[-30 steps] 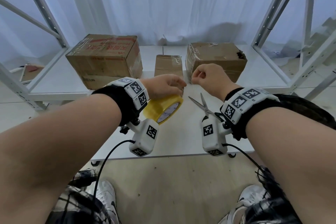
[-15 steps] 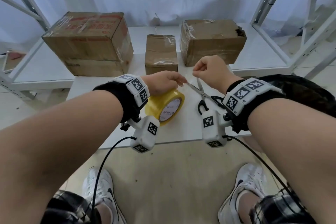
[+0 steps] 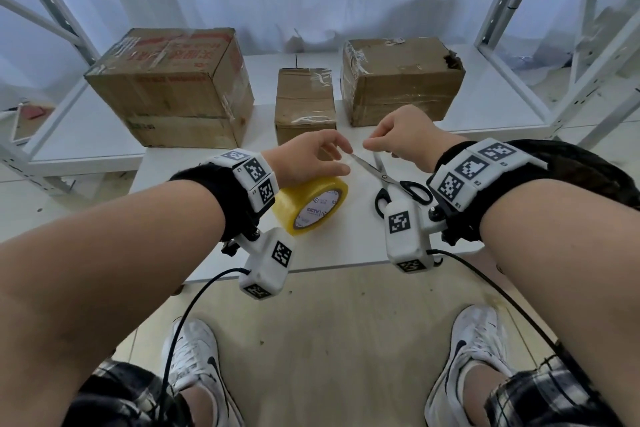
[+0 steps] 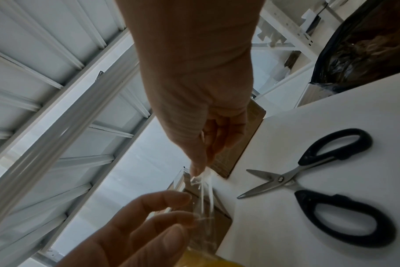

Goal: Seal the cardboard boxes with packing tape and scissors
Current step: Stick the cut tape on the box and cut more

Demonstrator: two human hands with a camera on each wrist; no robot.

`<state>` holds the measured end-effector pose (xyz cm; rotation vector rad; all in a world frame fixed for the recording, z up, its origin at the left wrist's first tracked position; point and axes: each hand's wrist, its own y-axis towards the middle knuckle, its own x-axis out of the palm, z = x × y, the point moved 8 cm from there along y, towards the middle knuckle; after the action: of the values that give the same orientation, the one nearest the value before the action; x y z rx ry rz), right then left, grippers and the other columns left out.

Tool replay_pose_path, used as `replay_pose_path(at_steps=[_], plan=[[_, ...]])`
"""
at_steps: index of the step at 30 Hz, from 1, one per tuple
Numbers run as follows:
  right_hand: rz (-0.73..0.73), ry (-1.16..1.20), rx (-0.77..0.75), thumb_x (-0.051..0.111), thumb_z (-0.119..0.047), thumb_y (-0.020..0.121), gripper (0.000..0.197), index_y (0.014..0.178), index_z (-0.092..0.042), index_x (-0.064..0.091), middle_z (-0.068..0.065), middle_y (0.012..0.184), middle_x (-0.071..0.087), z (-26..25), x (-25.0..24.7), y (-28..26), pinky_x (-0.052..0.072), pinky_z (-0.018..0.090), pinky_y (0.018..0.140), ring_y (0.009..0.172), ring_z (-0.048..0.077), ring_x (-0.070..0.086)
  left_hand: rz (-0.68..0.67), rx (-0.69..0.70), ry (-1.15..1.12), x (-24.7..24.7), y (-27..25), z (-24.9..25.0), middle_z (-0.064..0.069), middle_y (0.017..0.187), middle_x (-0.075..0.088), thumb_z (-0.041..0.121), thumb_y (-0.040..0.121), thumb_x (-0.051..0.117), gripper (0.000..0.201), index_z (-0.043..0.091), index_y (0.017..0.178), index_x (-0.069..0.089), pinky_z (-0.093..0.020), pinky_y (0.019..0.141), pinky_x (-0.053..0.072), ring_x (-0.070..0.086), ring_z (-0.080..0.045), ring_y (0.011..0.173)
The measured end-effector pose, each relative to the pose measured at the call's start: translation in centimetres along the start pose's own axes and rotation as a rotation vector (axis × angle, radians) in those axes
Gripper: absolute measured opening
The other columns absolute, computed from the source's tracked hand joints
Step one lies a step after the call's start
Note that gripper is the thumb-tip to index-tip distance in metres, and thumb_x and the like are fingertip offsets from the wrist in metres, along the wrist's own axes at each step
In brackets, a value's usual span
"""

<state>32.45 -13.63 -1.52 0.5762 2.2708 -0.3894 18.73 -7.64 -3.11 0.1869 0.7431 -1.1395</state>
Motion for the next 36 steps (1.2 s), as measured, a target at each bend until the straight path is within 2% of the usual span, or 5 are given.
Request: replay_pose_path(at_steps=[4, 12, 18, 24, 36], plan=[[0.088, 0.052, -0.037, 0.071, -0.018, 0.085, 0.012, 0.078, -0.009, 0.069, -0.004, 0.073, 0.059, -0.7, -0.5, 0.0, 0.045, 0.028, 0.073, 0.069, 0.005, 0.051, -0.031, -0.008, -0.011, 0.3, 0.1, 0.4, -0.002, 0.116, 0.054, 0.01, 0.094, 0.052, 0.029, 0.027, 0.118, 0.053, -0.022, 0.082, 0.045, 0.054, -0.015, 0.103], [0.164, -0.051, -0.216, 0.063, -0.014, 0.089, 0.006, 0.083, -0.013, 0.063, -0.008, 0.072, 0.055, -3.4, -0.2, 0.1, 0.045, 0.026, 0.071, 0.066, 0.004, 0.049, -0.001, 0.019, 0.005, -0.2, 0.3, 0.6, -0.008, 0.121, 0.054, 0.008, 0.091, 0.058, 0.035, 0.02, 0.123, 0.052, -0.011, 0.081, 0.042, 0.056, -0.02, 0.11], [0.221, -0.041, -0.263, 0.059, -0.008, 0.09, 0.012, 0.081, -0.017, 0.059, -0.01, 0.069, 0.052, -3.8, -0.1, -0.1, 0.041, 0.023, 0.067, 0.063, 0.003, 0.047, 0.011, 0.031, 0.005, -0.7, 0.4, 0.7, -0.004, 0.12, 0.055, 0.008, 0.092, 0.057, 0.035, 0.022, 0.123, 0.049, -0.009, 0.072, 0.042, 0.055, -0.01, 0.096], [0.279, -0.03, -0.22, 0.059, -0.019, 0.092, 0.01, 0.083, -0.017, 0.062, -0.013, 0.066, 0.05, -2.4, -0.6, 0.0, 0.039, 0.025, 0.068, 0.062, 0.002, 0.045, 0.03, 0.075, 0.022, -0.6, 0.1, 0.8, 0.001, 0.111, 0.056, 0.007, 0.093, 0.057, 0.037, 0.02, 0.128, 0.051, -0.011, 0.087, 0.042, 0.054, -0.01, 0.101], [0.302, -0.063, -0.249, 0.061, -0.024, 0.093, 0.013, 0.091, -0.015, 0.069, -0.016, 0.061, 0.046, -1.8, -0.8, -0.1, 0.038, 0.025, 0.069, 0.06, 0.001, 0.044, -0.007, 0.014, 0.035, -0.8, 0.1, 1.0, 0.005, 0.121, 0.054, 0.013, 0.095, 0.055, 0.041, 0.024, 0.134, 0.049, -0.011, 0.082, 0.041, 0.052, 0.0, 0.093]])
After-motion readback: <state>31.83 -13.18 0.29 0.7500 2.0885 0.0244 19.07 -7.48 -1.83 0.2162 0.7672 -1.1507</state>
